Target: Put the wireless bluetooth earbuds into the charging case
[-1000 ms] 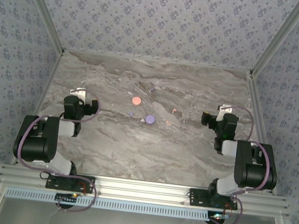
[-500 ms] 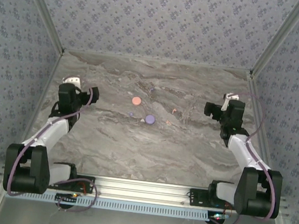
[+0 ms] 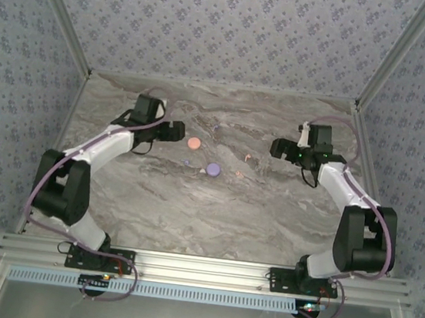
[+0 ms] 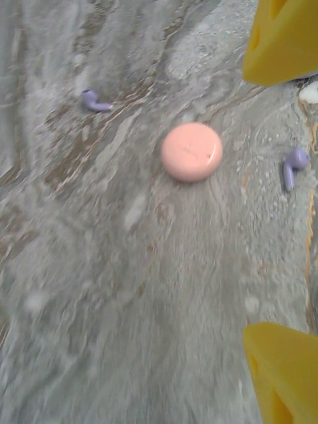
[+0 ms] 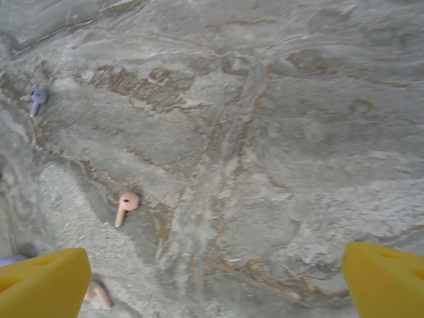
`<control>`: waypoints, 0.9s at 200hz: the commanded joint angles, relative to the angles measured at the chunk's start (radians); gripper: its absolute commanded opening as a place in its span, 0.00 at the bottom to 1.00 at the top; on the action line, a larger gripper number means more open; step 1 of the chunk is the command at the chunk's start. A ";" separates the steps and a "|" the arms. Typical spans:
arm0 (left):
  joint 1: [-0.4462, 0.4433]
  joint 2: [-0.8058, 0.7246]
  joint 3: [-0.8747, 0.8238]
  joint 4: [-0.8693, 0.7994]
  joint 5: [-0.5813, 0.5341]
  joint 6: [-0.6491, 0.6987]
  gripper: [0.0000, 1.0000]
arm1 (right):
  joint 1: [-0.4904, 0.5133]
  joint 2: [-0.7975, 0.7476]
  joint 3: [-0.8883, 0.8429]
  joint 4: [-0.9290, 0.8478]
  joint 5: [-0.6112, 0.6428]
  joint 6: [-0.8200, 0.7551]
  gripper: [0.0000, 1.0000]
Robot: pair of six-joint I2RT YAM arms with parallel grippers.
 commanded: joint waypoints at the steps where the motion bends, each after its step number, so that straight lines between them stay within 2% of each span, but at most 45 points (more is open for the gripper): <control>1: -0.005 0.076 0.071 -0.085 0.038 -0.050 0.88 | 0.018 0.042 0.054 -0.092 -0.083 0.005 1.00; 43: -0.007 0.236 0.177 -0.065 0.170 -0.105 0.72 | 0.071 0.121 0.130 -0.152 -0.107 -0.020 0.98; 93: -0.008 0.351 0.258 -0.066 0.206 -0.142 0.72 | 0.111 0.161 0.167 -0.172 -0.089 -0.007 0.97; 128: -0.008 0.426 0.305 -0.036 0.289 -0.140 0.71 | 0.119 0.169 0.178 -0.178 -0.091 -0.004 0.97; 180: -0.017 0.484 0.355 -0.043 0.318 -0.143 0.68 | 0.121 0.169 0.184 -0.194 -0.088 -0.006 0.97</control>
